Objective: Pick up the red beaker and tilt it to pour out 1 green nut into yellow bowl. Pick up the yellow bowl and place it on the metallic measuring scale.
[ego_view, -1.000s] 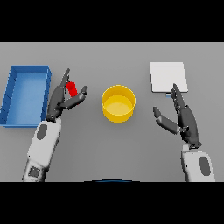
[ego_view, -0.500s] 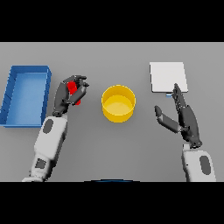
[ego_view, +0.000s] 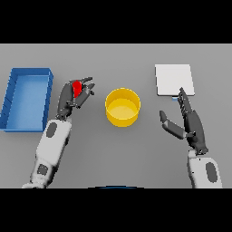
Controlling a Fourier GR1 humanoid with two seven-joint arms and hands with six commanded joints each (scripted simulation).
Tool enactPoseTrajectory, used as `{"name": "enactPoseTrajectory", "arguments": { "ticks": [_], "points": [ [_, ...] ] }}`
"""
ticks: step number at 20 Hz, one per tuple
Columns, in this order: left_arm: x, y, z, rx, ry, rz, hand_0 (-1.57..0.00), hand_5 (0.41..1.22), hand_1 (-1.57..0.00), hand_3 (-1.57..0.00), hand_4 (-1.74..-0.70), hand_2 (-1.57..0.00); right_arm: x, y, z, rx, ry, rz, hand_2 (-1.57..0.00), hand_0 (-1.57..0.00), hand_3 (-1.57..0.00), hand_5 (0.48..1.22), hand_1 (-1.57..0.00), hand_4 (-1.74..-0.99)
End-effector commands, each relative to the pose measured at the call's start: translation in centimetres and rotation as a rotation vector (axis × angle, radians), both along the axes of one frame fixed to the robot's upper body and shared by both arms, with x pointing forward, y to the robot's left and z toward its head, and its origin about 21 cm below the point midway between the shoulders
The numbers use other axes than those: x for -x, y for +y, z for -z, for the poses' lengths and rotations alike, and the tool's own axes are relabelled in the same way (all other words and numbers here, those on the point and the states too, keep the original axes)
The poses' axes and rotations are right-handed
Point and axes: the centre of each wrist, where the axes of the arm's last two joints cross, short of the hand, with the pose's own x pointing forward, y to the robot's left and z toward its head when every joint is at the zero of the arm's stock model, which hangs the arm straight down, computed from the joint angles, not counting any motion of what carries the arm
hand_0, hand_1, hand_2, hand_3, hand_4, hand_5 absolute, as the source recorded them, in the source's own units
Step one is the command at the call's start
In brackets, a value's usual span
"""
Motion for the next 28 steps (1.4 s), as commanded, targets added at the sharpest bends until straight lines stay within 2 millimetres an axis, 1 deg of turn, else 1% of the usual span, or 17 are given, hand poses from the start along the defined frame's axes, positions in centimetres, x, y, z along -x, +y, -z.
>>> {"name": "enactPoseTrajectory", "arguments": {
  "ticks": [1,5,6,8,11,12,14,16,17,20,22,25,28],
  "points": [
    [0.1,0.3,0.0,0.002,-0.012,-0.004,-1.52,1.197,-1.52,-1.47,-1.51,-1.51,0.2,0.3,0.1,-0.004,-0.001,-0.003,0.0,0.0,0.0,0.652,0.0,-1.289],
    [-0.2,-0.1,-2.2,0.006,-0.046,0.0,-1.55,1.211,-1.55,-1.53,-1.5,-1.55,-0.2,0.3,0.0,0.008,-0.001,-0.002,0.0,0.0,0.0,0.662,0.0,-1.294],
    [-0.3,0.0,-2.7,-0.017,-0.064,0.008,-1.55,1.213,-1.55,-1.54,-1.5,-1.55,0.2,0.2,0.1,0.011,-0.013,-0.007,0.0,0.0,0.0,0.664,0.0,-1.294],
    [0.0,-0.2,-4.0,-0.074,-0.092,0.03,-1.56,1.216,-1.56,-1.55,-1.5,-1.56,0.1,0.3,0.3,0.018,-0.007,-0.003,0.0,0.0,0.0,0.664,0.0,-1.289],
    [-0.3,-0.7,-6.2,-0.214,-0.098,0.052,-1.57,1.174,-1.57,-1.56,-1.62,-1.56,0.0,0.3,0.1,0.016,-0.015,-0.014,0.0,0.0,0.0,0.664,0.0,-1.277],
    [-0.5,-0.6,-6.6,-0.244,-0.095,0.056,-1.57,1.17,-1.57,-1.56,-1.62,-1.56,0.1,0.1,0.4,0.02,-0.012,-0.017,0.0,0.0,0.0,0.667,0.0,-1.277],
    [-1.0,-0.4,-7.1,-0.284,-0.088,0.064,-1.57,1.158,-1.57,-1.56,-1.62,-1.56,0.0,0.5,0.1,0.006,-0.006,-0.019,0.0,0.0,0.0,0.675,0.0,-1.277],
    [-1.5,0.1,-7.5,-0.318,-0.083,0.068,-1.57,1.14,-1.57,-1.56,-1.62,-1.56,0.1,0.3,0.2,0.021,0.0,-0.012,0.0,0.0,0.0,0.679,0.0,-1.277],
    [-1.7,-0.2,-7.6,-0.348,-0.091,0.087,-1.57,1.131,-1.57,-1.56,-1.64,-1.57,0.1,0.6,0.2,0.021,0.002,-0.017,0.0,0.0,0.0,0.683,0.0,-1.274],
    [-2.2,-0.6,-9.2,-0.556,-0.119,0.144,-1.57,1.124,-1.57,-1.57,-1.69,-1.57,0.1,0.3,0.2,-0.004,0.007,-0.017,0.0,0.0,0.0,0.688,0.0,-1.274],
    [-2.8,-1.8,-10.3,-0.715,-0.16,0.198,-1.57,1.133,-1.57,-1.57,-1.71,-1.57,0.1,0.6,0.0,-0.002,-0.002,-0.012,0.0,0.0,0.0,0.689,0.0,-1.276],
    [-3.2,-3.0,-11.1,-0.945,-0.161,0.275,-1.57,1.16,-1.57,-1.57,-1.72,-1.57,0.6,0.5,-0.1,0.009,-0.019,-0.013,0.0,0.0,0.0,0.694,0.0,-1.287],
    [-3.5,-3.5,-11.7,-1.138,-0.166,0.367,-1.57,1.19,-1.57,-1.57,-1.73,-1.57,0.3,0.6,0.1,0.031,0.003,-0.011,0.0,0.0,0.0,0.695,0.0,-1.29]
  ]
}}
